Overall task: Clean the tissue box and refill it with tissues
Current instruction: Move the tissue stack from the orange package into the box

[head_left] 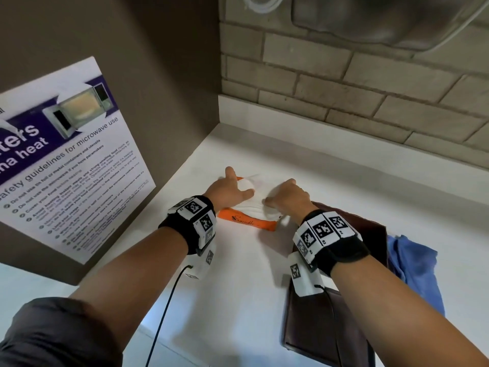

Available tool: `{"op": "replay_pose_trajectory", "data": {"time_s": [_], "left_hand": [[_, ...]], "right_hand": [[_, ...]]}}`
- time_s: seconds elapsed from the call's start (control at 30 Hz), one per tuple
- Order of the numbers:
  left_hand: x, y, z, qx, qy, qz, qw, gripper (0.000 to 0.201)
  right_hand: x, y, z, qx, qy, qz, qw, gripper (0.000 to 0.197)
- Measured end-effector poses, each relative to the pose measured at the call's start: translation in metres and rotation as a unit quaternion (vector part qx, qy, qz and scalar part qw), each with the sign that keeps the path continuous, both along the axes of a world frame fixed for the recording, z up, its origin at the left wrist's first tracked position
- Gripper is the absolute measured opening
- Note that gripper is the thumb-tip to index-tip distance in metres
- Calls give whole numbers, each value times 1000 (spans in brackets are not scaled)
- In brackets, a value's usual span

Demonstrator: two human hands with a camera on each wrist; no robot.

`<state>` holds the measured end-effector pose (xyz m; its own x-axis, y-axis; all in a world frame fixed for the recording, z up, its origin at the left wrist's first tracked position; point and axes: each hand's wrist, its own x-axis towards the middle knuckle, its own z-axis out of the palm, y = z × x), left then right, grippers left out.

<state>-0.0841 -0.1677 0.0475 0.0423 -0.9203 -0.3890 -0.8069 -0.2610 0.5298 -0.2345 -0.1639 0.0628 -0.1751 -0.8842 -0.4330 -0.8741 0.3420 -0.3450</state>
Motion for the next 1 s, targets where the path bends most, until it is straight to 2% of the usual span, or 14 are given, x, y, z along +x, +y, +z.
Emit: {"op": "replay_pose_trajectory", "data": {"time_s": [0.27,0.43,0.63,0.73,0.8,0.87,1.0], "left_hand": [[4,4,6,6,47,47,998,60],[16,6,3,8,132,94,987,50],[19,13,0,0,295,196,935,51],[19,18,6,21,346,203,916,66],[17,19,9,23,360,202,911,70],[15,19,11,9,338,204,919,65],[16,20,15,-26,327,205,922,60]], "right_hand": [[7,-2,-1,10,-5,-34,999,64],[4,-3,-2,-4,-3,-20,1000,59],[3,3,8,-2,-17,-8,1000,62],[4,3,7,2,-27,-10,1000,60],[5,3,7,6,-37,-23,999,59],[4,4,11,5,-53,-35,998,55],[-1,8,17,18,-122,-61,990,52]]}}
